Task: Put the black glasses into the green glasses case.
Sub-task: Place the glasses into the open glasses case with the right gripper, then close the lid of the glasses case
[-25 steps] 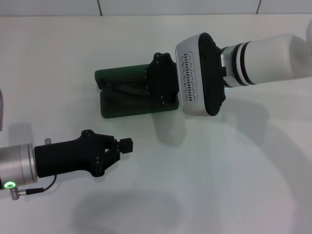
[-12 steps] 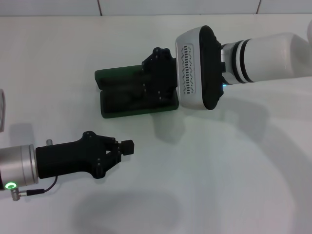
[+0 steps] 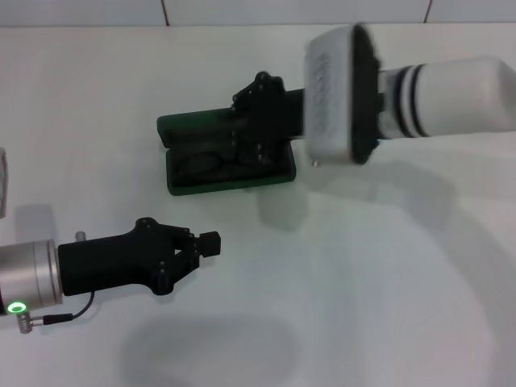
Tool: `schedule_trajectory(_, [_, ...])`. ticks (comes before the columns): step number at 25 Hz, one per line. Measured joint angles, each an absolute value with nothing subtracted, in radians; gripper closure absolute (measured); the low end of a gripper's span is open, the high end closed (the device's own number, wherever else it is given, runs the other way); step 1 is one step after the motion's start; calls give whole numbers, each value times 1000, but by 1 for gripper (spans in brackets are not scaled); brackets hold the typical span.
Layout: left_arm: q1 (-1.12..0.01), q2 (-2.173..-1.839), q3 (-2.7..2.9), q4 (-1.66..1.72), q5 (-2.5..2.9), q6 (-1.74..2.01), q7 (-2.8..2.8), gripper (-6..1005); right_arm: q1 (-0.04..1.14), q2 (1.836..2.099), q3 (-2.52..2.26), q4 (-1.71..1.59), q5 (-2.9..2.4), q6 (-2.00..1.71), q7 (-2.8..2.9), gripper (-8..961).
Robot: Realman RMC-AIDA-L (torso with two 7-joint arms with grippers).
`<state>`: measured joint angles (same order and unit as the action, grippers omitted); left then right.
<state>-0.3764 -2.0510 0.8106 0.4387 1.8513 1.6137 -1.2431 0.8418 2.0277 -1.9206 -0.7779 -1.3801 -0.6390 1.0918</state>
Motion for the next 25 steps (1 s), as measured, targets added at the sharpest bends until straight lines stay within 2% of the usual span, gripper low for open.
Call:
schedule_trajectory(1, [-376,-2051,809,439,1852,1613,-1247,995,842,2028,-1921,-778,-1380,-639,1092,801])
schedule_trajectory(2, [-376,-2051,808,439,1851,1612,-1251,995,782,2027,-1827,-804,-1357,-736,1098,801])
schedule_trajectory(8, [-384,-2051,794,442,1838,1603,-1261,995,615,2023,-1521,-814,-1334,-1046,1166,801])
schedule_trajectory(15, [-411,-2064,729,442,1835,1498,-1286,995,506,2014,-1168,-578,-1334,-1361,1102,794])
schedule_trajectory(20, [-449,-2077,725,439,1835,1375,-1287,995,446,2011,-1061,-441,-1335,-1471,952,591])
schedule_trajectory(25, [-485,-2079,724,438,1834,1290,-1294,995,405,2010,-1064,-411,-1377,-1489,916,481])
